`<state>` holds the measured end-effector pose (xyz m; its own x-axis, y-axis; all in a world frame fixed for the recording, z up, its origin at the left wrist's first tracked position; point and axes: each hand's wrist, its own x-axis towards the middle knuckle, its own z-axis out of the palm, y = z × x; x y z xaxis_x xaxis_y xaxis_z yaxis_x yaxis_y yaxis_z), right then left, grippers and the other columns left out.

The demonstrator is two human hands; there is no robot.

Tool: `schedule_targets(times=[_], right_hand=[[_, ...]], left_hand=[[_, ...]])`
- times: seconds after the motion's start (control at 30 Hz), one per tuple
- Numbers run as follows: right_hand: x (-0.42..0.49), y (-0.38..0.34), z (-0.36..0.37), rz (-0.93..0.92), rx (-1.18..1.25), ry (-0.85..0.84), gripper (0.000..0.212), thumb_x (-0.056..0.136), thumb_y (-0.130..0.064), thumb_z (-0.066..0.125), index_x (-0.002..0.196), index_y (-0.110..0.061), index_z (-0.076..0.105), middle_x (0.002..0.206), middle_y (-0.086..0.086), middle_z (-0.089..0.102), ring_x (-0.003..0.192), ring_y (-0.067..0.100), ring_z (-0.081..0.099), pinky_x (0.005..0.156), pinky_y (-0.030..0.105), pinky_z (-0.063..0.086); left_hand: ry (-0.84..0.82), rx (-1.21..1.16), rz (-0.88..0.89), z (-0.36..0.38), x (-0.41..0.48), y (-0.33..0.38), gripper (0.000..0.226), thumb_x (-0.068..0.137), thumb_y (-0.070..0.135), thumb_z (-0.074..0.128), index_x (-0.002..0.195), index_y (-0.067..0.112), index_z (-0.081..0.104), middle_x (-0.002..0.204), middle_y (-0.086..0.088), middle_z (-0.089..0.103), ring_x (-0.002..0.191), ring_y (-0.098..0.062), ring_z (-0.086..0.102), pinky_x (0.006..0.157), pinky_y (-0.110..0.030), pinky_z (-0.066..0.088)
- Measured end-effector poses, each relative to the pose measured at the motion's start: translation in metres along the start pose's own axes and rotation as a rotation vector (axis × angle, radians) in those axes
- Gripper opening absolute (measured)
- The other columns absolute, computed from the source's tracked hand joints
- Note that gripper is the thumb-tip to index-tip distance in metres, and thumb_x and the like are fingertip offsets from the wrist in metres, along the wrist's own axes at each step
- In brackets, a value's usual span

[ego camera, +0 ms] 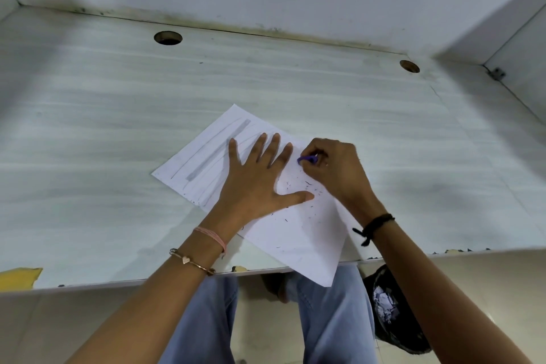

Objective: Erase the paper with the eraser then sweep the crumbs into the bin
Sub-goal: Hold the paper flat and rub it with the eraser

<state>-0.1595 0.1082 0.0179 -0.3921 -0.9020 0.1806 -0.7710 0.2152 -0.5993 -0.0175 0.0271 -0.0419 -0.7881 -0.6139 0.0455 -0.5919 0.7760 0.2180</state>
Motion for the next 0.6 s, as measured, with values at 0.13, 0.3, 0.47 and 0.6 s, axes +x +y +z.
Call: schedule_targets(times=[0.13,0.3,0.47,0.6], right_hand=[[-0.006,-0.012,0.008,-0.048,-0.050,-0.021,0.008,0.072,-0.003,0.066,0.075,-0.010,0.069,0.065,-0.004,0.060,0.059,0.011,0.053,0.059,0.022,0.042],[0.004,0.003,-0.005,0.027,-0.011,0.000,0.011,0.073,-0.001,0.067,0.077,-0.011,0.070,0.068,-0.004,0.063,0.060,0.010,0.054,0.058,0.022,0.044],[-0.011,-0.011,0.008,-0.092,-0.051,-0.081,0.012,0.071,-0.002,0.067,0.077,-0.012,0.070,0.069,-0.003,0.062,0.063,0.012,0.055,0.060,0.019,0.042],[0.004,0.005,-0.002,0.029,0.009,0.014,0.009,0.075,-0.002,0.068,0.077,-0.011,0.070,0.070,-0.002,0.063,0.061,0.010,0.054,0.060,0.021,0.045]], left_hand=[[0.006,0.029,0.013,0.000,0.001,0.000,0.108,0.066,0.093,0.001,0.155,0.033,-0.007,0.163,0.002,-0.014,0.150,-0.019,-0.015,0.112,-0.068,-0.009],[-0.001,-0.004,0.001,-0.001,-0.001,0.000,0.105,0.070,0.093,0.010,0.155,0.034,-0.006,0.163,0.004,-0.015,0.149,-0.017,-0.017,0.112,-0.066,-0.011],[0.009,0.029,0.009,0.001,0.000,0.000,0.109,0.065,0.093,0.000,0.155,0.033,-0.007,0.163,0.003,-0.014,0.150,-0.019,-0.015,0.112,-0.068,-0.009],[0.000,-0.003,-0.002,0.000,0.000,0.000,0.104,0.070,0.093,0.010,0.155,0.034,-0.006,0.163,0.004,-0.015,0.149,-0.016,-0.018,0.112,-0.066,-0.012]])
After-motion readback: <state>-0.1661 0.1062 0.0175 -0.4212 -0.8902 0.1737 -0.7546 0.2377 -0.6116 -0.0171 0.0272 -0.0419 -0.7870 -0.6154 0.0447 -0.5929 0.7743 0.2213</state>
